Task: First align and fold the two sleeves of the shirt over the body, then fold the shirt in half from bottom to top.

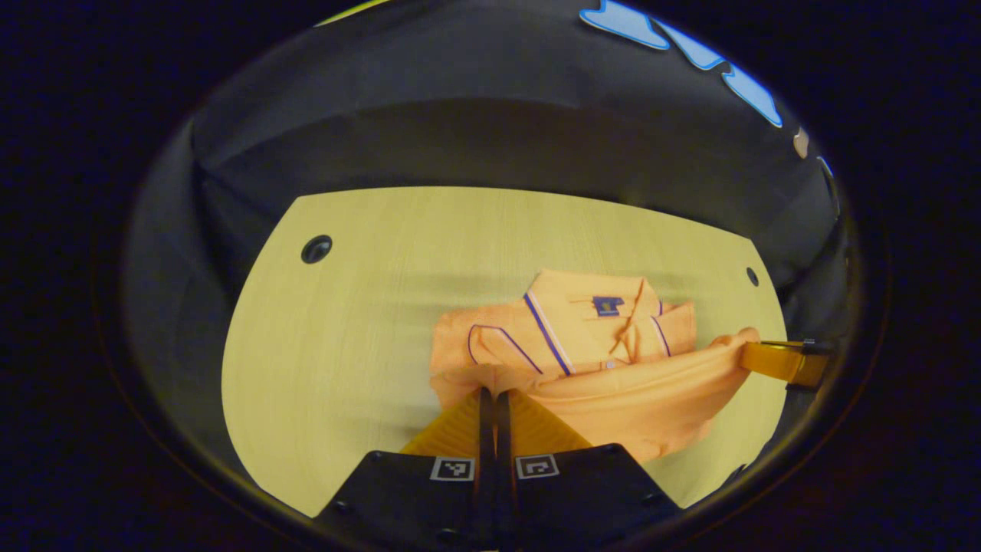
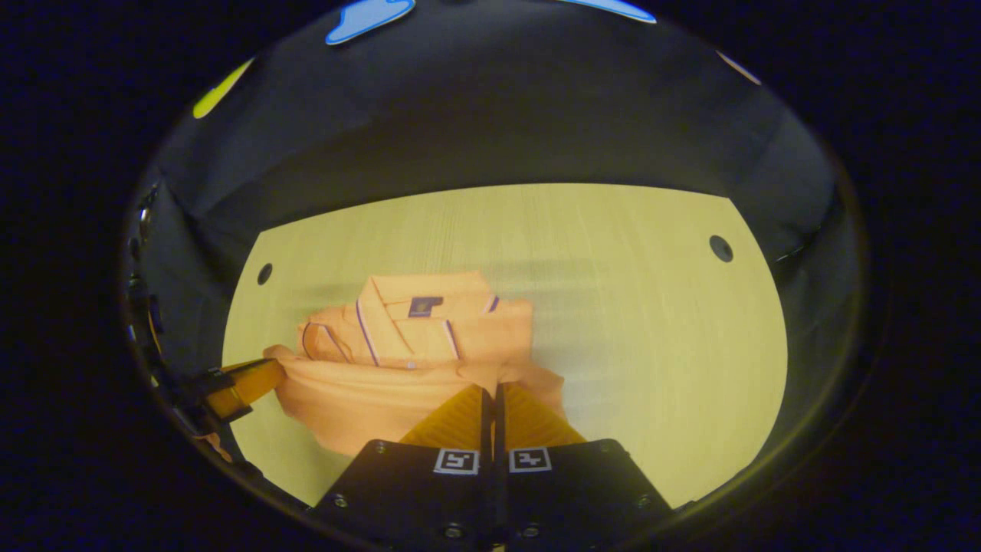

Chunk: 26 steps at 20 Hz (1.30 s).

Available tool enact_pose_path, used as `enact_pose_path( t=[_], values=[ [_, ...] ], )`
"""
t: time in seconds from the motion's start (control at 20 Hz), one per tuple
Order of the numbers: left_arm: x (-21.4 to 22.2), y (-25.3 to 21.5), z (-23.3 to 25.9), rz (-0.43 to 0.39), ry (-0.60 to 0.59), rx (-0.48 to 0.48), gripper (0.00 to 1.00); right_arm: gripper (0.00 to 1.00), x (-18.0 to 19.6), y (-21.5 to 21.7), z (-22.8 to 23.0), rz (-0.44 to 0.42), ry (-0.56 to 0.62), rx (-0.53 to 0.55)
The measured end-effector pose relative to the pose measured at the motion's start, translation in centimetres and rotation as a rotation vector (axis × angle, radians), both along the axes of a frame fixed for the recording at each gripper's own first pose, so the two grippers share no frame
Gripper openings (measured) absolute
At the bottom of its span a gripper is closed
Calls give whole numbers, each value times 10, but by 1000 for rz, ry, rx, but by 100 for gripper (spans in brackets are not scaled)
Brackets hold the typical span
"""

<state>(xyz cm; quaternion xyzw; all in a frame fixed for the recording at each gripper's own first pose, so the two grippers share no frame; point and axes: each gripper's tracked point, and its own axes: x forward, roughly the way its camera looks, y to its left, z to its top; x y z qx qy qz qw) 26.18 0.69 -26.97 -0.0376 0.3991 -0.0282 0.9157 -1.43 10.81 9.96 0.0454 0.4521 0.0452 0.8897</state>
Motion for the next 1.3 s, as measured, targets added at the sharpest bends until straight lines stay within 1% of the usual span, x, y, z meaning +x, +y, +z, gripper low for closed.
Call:
enact_pose_path(
  t=[0.1,0.2,0.25,0.3,0.4,0.55,0.7,0.75,0.8,0.85,0.9,0.95,1.0,1.05,1.1,1.15,1.2,1.25,1.3],
  values=[
    [29,-1,0,22,-32,-16,5,0,28,3,-2,-16,-39,3],
    [53,-2,-8,43,-34,-42,5,0,48,5,-8,-16,-66,-12],
    [63,-2,-16,50,-28,-52,10,0,58,5,-12,-15,-75,-17],
    [73,-1,-21,55,-29,-58,5,0,69,5,-16,-16,-84,-17],
    [92,3,-32,52,-32,-50,5,0,84,5,-27,-15,-91,-22],
    [113,3,-45,27,-46,-14,5,0,112,6,-44,-14,-104,-49],
    [128,-1,-56,-5,-52,43,5,0,125,3,-59,-19,-102,-68],
    [130,-2,-59,-9,-46,58,9,0,127,4,-64,-16,-95,-70],
    [128,-5,-60,-11,-44,64,10,0,127,2,-69,-11,-88,-75],
    [127,-7,-59,-10,-41,67,5,0,129,1,-71,-5,-84,-82],
    [128,-7,-61,-7,-41,65,5,0,127,1,-69,-3,-87,-88],
    [126,-7,-62,-3,-43,58,8,0,128,1,-68,-2,-93,-94],
    [128,-8,-60,-2,-45,48,7,0,128,2,-67,-1,-97,-100],
    [125,-9,-59,1,-48,32,7,2,128,5,-65,5,-100,-96],
    [123,-10,-56,2,-47,18,10,5,128,6,-68,14,-99,-91],
    [121,-11,-55,-1,-46,10,13,11,124,6,-66,19,-91,-83],
    [120,-13,-52,-4,-48,10,23,11,123,7,-62,21,-93,-73],
    [117,-12,-47,-4,-51,21,47,22,120,8,-56,21,-98,-66],
    [113,-12,-40,-12,-57,33,72,30,115,8,-49,19,-104,-65]
  ],
)
